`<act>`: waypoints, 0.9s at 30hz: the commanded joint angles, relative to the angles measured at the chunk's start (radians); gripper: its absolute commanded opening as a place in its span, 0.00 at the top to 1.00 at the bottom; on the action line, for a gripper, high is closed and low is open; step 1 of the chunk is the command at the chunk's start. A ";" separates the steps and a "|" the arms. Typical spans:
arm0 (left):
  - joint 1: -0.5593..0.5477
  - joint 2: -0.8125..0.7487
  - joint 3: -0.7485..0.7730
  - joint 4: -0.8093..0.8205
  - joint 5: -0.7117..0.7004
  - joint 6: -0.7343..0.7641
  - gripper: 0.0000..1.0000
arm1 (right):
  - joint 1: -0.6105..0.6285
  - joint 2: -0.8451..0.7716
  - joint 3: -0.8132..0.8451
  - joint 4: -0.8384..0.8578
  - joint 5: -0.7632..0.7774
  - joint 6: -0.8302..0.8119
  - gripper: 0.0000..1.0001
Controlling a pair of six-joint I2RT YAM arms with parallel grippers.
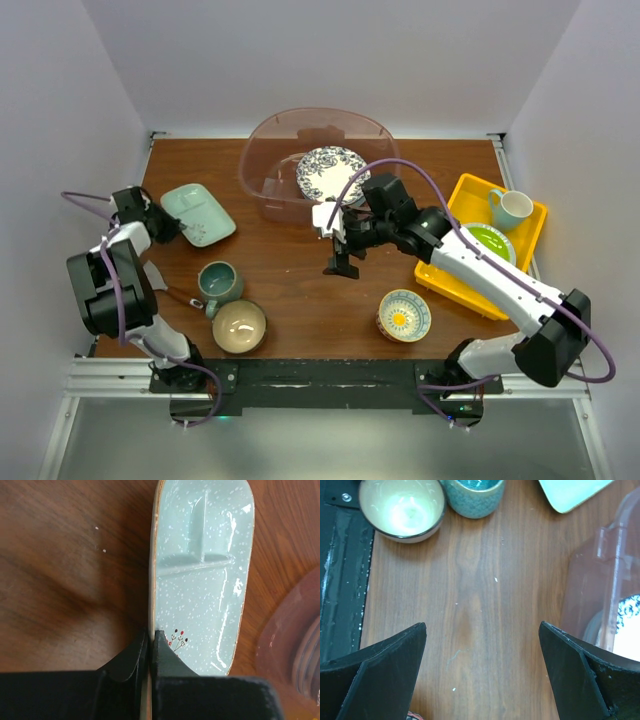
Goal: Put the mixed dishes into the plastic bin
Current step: Pick up the plate at the center of the board.
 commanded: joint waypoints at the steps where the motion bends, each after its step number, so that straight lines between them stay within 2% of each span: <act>1: 0.003 -0.164 0.012 0.071 0.015 0.000 1.00 | -0.026 -0.026 -0.001 0.011 -0.046 0.006 0.02; 16: 0.003 -0.443 -0.004 0.045 -0.071 -0.041 1.00 | -0.079 -0.029 -0.001 0.007 -0.070 0.008 0.02; 27: 0.000 -0.565 0.062 -0.013 -0.074 -0.069 1.00 | -0.103 -0.035 0.005 0.000 -0.080 0.011 0.02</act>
